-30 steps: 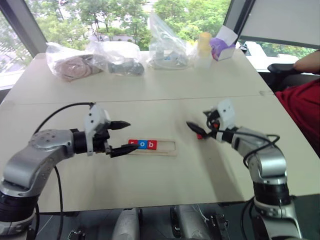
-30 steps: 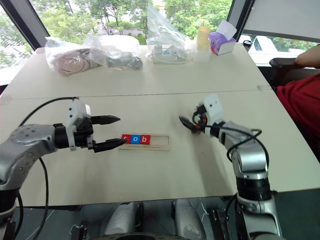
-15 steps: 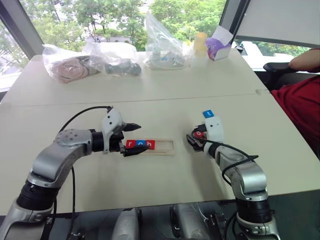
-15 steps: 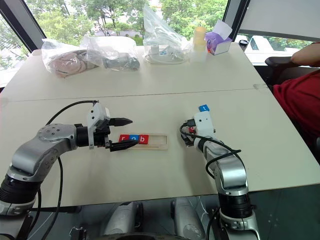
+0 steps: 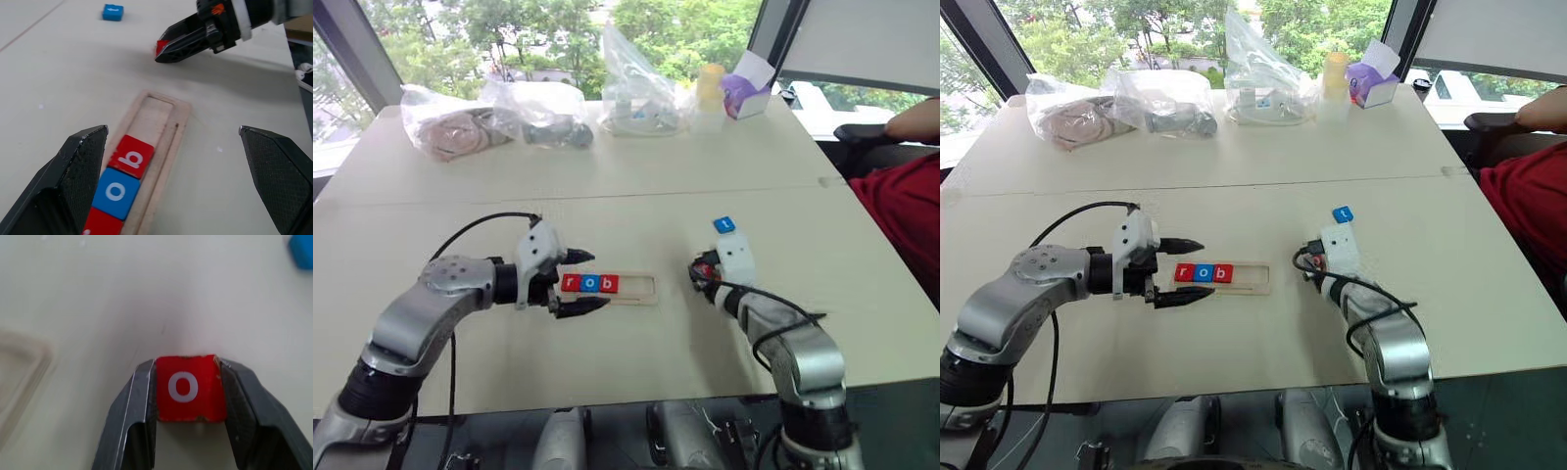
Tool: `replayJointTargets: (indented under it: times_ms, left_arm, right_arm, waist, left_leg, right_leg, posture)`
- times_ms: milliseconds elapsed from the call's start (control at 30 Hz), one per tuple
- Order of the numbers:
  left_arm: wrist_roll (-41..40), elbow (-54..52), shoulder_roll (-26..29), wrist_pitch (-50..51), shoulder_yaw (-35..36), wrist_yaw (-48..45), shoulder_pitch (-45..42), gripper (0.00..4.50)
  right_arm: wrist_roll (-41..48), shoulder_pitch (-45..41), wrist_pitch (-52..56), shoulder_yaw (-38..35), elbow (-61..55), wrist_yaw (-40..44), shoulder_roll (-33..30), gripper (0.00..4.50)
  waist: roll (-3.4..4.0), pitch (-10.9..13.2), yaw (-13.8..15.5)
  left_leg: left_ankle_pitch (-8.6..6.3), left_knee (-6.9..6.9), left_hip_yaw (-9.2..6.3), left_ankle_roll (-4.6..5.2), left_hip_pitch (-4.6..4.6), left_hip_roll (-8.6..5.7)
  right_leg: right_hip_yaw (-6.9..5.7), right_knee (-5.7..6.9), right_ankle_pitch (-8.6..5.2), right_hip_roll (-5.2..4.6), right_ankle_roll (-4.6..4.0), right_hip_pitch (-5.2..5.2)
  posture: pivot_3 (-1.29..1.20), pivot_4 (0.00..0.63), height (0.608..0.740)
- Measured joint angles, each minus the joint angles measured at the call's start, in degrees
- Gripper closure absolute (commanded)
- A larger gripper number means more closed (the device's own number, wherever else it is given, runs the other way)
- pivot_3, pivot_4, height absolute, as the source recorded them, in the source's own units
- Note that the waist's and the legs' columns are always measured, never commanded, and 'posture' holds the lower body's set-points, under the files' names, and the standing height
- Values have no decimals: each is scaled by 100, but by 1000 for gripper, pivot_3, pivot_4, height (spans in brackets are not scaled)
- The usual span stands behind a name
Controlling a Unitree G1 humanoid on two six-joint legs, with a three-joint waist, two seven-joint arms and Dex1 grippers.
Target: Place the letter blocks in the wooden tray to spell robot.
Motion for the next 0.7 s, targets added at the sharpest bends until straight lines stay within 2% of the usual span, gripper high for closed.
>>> replayJointTargets:
  times_ms: [100, 167, 300, 333, 467, 567, 633, 700]
  left_arm:
    - [63, 79, -64, -32, -98, -29, -46, 0]
    - [98, 134, -129, -35, -181, -74, -80, 0]
    - [215, 292, -235, -145, -295, -126, -153, 0]
    - [246, 325, -261, -161, -337, -127, -175, 0]
    - [266, 347, -308, -210, -400, -159, -212, 0]
    - [235, 339, -248, -200, -359, -186, -145, 0]
    - [227, 332, -147, -190, -329, -225, -79, 0]
    - [158, 299, 40, -119, -258, -351, -61, 0]
  right_arm:
    - [-71, 183, 845, -90, -698, -353, 419, 3286]
    - [-112, 183, 1132, -96, -868, -500, 468, 3286]
    - [-136, 207, 1032, -143, -800, -604, 521, 3286]
    - [-136, 211, 937, -142, -740, -617, 533, 2268]
    - [-82, 187, 744, -116, -638, -578, 521, 379]
    - [41, 94, 281, -490, -542, -340, 365, 379]
    - [238, -22, -52, -706, -510, 72, -108, 379]
    - [644, -210, -443, -880, -270, 868, -768, 379]
  waist:
    - [0, 0, -13]
    - [0, 0, -20]
    - [-1, -1, -18]
    - [-5, -4, -18]
    - [-7, -5, -20]
    - [-5, -3, -16]
    - [-6, -3, -19]
    - [-4, 0, -25]
  left_leg:
    - [0, 3, -3, 0, 6, -1]
    - [1, 6, -1, -1, 6, -1]
    - [1, 7, 1, -1, 6, -3]
    - [1, 6, 2, -1, 6, -3]
    - [1, 7, 1, -1, 6, -2]
    - [1, 7, 2, -1, 3, -3]
    - [1, 6, 3, -1, 2, -3]
    - [0, 5, 4, 0, 2, -6]
  right_leg:
    - [0, 1, -2, 0, -7, 0]
    - [1, 1, -9, -1, -21, 0]
    - [1, -1, -9, -1, -21, 2]
    - [1, -2, -9, -1, -21, 2]
    - [2, -2, -9, -1, -21, 3]
    - [2, -4, -9, -5, -19, 2]
    - [2, -9, -9, -6, -16, 2]
    - [2, -10, -9, -4, -16, 2]
  posture:
    - [0, 150, 740]
    - [0, 150, 740]
    - [0, 150, 740]
    - [0, 150, 740]
    - [0, 150, 740]
    - [0, 150, 740]
    - [0, 150, 740]
    - [0, 150, 740]
